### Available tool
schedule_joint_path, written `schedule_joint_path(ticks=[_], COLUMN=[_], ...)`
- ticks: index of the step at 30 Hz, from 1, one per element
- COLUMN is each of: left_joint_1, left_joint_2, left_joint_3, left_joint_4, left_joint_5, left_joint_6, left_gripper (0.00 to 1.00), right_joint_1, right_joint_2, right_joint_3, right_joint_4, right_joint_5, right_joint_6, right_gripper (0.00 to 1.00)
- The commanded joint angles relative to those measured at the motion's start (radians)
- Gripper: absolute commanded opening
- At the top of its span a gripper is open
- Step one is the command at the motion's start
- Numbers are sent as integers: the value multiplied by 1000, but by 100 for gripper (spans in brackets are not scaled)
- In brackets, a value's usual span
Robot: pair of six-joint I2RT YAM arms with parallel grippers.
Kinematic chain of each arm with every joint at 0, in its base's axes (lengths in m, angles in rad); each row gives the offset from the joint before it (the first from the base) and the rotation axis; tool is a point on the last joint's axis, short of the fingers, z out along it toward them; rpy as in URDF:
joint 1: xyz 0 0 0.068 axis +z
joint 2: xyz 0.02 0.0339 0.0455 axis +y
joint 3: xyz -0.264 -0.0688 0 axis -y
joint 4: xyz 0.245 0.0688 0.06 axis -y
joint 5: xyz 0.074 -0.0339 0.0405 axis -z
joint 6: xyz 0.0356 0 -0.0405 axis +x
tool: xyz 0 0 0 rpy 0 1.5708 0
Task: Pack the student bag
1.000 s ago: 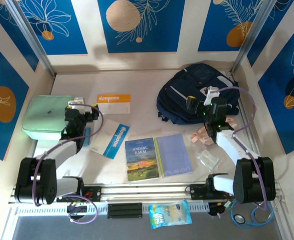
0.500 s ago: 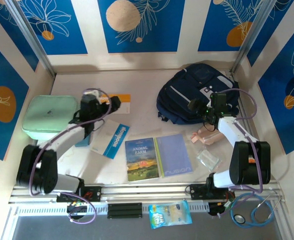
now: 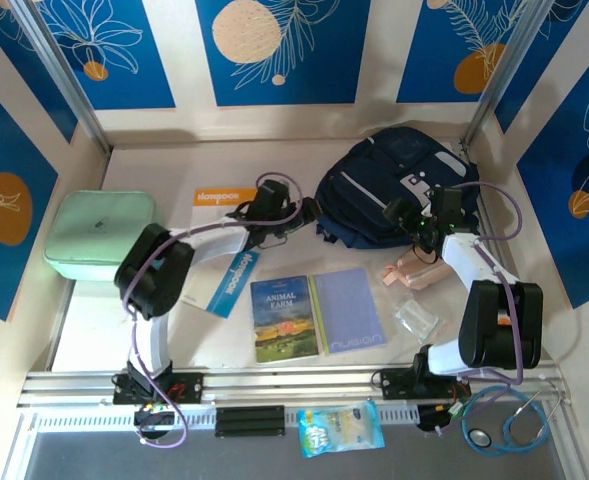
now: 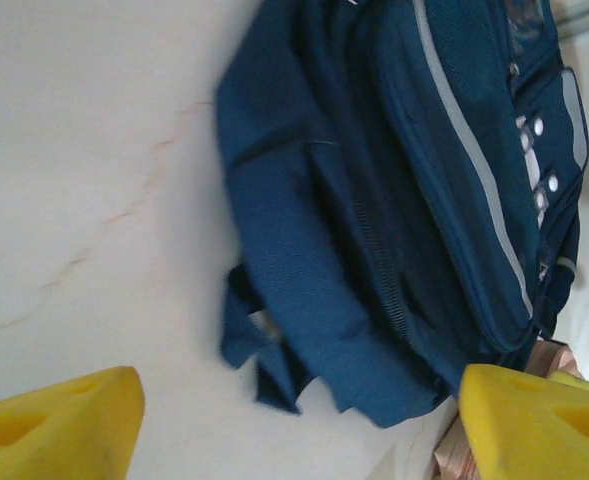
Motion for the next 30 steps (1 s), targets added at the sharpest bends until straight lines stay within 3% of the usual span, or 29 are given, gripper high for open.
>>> schedule_joint_path(ticks=[1, 10, 19, 27, 30], left_joint_1=[-36, -51, -52, -48, -46], left_joint_2=[67, 215, 279, 110, -13], left_joint_3=[89, 236, 292, 194, 104], left_joint_4=[-89, -103, -112, -150, -171], left_joint_5=[-13, 7, -14, -118, -141], left_joint_6=[-54, -60, -76, 37, 105], left_gripper=[76, 63, 34, 3, 0], right_joint_1=[-3, -3, 2, 8, 39], right_joint_2=[-23, -32, -39, 100, 176], right_joint_3=[-2, -29, -46, 53, 114], right_joint_4=[-12, 6, 20, 30, 39], right_joint_5=[-35, -43, -66, -83, -96], right_joint_6=[5, 9, -20, -23, -36], right_gripper=[99, 98, 98, 95, 92])
